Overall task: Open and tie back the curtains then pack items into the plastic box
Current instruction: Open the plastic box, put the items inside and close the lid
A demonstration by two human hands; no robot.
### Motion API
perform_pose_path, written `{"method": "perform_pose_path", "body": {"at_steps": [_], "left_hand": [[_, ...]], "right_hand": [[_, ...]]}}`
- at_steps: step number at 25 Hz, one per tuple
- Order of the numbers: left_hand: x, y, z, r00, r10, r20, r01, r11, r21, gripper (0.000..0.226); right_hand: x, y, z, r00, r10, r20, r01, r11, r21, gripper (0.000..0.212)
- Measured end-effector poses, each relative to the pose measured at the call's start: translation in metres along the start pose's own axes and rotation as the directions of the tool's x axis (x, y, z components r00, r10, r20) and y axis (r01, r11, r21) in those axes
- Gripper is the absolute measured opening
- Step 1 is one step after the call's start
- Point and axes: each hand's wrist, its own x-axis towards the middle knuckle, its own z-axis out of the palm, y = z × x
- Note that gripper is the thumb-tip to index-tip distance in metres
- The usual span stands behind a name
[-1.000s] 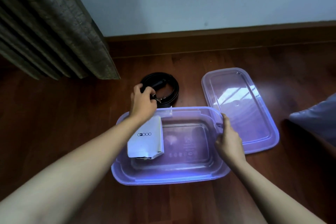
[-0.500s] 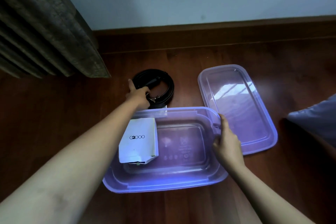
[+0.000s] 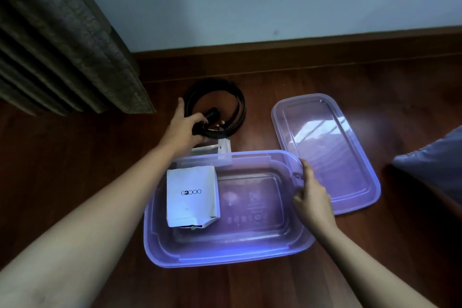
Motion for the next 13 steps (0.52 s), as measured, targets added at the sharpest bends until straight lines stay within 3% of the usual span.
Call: {"method": "perform_pose_path", "body": {"at_steps": [3, 6, 8, 11, 13], "left_hand": [[-0.018, 0.009, -0.011, 0.957, 0.291, -0.02, -0.291, 0.956, -0.041, 0.036], [-0.042, 0.018, -0.005, 0.819, 0.572, 0.037, -0.573, 0.82, 0.008, 0.032], [-0.058, 0.023, 0.0, 0.704, 0.691, 0.161, -0.706, 0.706, 0.056, 0.031], [-0.069, 0.033, 0.01, 0.571, 0.737, 0.361, -0.821, 0.522, 0.232, 0.033], [-0.075, 0.04, 0.015, 0.615, 0.654, 0.44, -0.787, 0.544, 0.291, 0.039]], "right_hand": [[0.0, 0.001, -0.002, 1.0, -0.002, -0.007, 0.003, 0.991, 0.134, 0.043], [0.001, 0.003, -0.003, 1.0, 0.005, 0.008, -0.007, 0.969, 0.249, 0.039], [0.003, 0.005, -0.003, 1.0, 0.001, 0.022, -0.008, 0.943, 0.334, 0.038], [0.007, 0.009, -0.001, 1.0, -0.028, 0.008, 0.022, 0.907, 0.421, 0.035], [0.008, 0.01, 0.001, 1.0, -0.027, 0.01, 0.02, 0.904, 0.426, 0.035]]}}
